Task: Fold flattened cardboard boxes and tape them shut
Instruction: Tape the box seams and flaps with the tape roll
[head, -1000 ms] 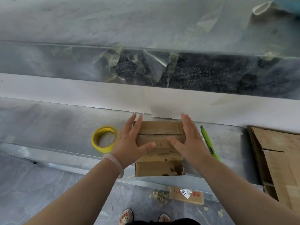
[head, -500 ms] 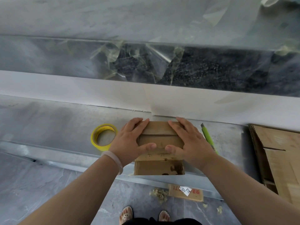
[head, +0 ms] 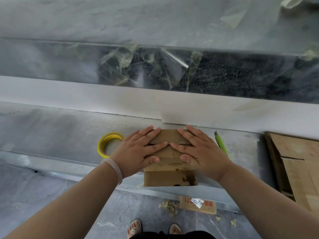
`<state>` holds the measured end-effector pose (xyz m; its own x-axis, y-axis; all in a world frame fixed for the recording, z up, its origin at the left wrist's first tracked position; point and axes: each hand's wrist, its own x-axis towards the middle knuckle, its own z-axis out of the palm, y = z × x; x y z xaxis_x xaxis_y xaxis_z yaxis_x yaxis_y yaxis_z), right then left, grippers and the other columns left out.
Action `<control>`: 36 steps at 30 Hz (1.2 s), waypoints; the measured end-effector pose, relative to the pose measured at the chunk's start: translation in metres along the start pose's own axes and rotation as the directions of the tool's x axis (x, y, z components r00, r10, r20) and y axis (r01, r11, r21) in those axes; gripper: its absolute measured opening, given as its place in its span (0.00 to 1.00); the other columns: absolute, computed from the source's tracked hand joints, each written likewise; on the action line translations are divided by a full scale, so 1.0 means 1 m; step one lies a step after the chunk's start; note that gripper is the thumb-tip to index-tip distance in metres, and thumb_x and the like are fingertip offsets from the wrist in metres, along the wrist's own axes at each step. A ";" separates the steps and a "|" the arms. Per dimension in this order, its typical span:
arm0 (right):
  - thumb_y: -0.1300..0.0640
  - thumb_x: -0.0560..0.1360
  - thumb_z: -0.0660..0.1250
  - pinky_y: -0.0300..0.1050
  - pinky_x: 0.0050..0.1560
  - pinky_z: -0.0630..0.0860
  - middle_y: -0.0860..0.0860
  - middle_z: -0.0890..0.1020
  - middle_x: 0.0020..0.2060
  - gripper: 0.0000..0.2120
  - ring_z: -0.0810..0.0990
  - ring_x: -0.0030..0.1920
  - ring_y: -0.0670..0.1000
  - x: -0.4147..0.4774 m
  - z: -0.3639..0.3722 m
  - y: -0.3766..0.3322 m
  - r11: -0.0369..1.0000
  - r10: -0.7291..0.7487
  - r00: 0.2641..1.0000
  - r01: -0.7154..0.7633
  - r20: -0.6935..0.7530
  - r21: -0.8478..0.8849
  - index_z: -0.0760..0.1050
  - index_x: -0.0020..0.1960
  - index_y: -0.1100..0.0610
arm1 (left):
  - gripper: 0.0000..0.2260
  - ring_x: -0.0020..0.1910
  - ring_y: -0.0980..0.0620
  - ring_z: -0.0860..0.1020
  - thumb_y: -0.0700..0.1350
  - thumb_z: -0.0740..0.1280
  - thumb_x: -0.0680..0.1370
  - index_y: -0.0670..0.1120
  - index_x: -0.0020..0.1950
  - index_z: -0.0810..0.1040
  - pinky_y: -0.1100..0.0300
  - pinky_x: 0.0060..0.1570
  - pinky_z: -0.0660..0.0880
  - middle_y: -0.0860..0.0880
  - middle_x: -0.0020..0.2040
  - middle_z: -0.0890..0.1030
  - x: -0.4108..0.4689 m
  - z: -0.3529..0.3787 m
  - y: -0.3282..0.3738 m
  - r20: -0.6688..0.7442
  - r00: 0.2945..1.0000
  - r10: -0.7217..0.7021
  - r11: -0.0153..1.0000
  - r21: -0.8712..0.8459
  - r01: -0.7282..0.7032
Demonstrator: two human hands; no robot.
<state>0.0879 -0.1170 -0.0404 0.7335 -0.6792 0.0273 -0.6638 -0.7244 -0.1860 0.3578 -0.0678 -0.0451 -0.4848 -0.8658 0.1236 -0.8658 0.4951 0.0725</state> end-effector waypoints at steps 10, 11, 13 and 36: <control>0.37 0.82 0.41 0.47 0.76 0.43 0.45 0.61 0.76 0.27 0.50 0.78 0.47 -0.004 0.000 -0.002 0.995 0.054 0.999 -0.054 -0.006 -0.088 0.66 0.74 0.44 | 0.26 0.71 0.49 0.68 0.61 0.49 0.82 0.49 0.69 0.74 0.45 0.67 0.66 0.50 0.71 0.71 -0.007 0.009 0.010 -0.106 0.992 -0.065 0.994 0.085 0.074; 0.37 0.82 0.41 0.49 0.76 0.46 0.46 0.63 0.76 0.27 0.53 0.77 0.49 -0.005 0.000 -0.003 0.992 0.060 0.998 -0.061 -0.011 -0.106 0.66 0.74 0.45 | 0.26 0.71 0.49 0.68 0.61 0.49 0.82 0.47 0.69 0.75 0.45 0.67 0.66 0.50 0.71 0.71 -0.009 0.010 0.013 -0.118 0.989 -0.090 0.991 0.089 0.100; 0.38 0.83 0.41 0.51 0.75 0.50 0.48 0.66 0.75 0.28 0.58 0.77 0.51 -0.008 0.000 -0.006 0.989 0.072 0.997 -0.074 -0.018 -0.125 0.67 0.74 0.47 | 0.27 0.72 0.49 0.68 0.61 0.49 0.82 0.45 0.69 0.74 0.45 0.68 0.65 0.49 0.72 0.71 -0.014 0.010 0.019 -0.139 0.979 -0.151 0.984 0.073 0.162; 0.44 0.83 0.55 0.53 0.78 0.50 0.42 0.50 0.79 0.33 0.51 0.78 0.49 0.002 0.007 -0.037 0.202 0.627 0.730 -0.490 0.272 0.848 0.38 0.79 0.41 | 0.20 0.39 0.52 0.72 0.61 0.61 0.78 0.44 0.42 0.78 0.57 0.42 0.68 0.49 0.38 0.74 0.008 -0.007 0.052 0.362 0.498 -0.788 0.002 -0.808 0.590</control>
<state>0.1153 -0.0908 -0.0408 0.1586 -0.9178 -0.3639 -0.3698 0.2865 -0.8838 0.3094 -0.0489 -0.0335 0.3960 -0.8475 -0.3534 -0.1879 -0.4515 0.8723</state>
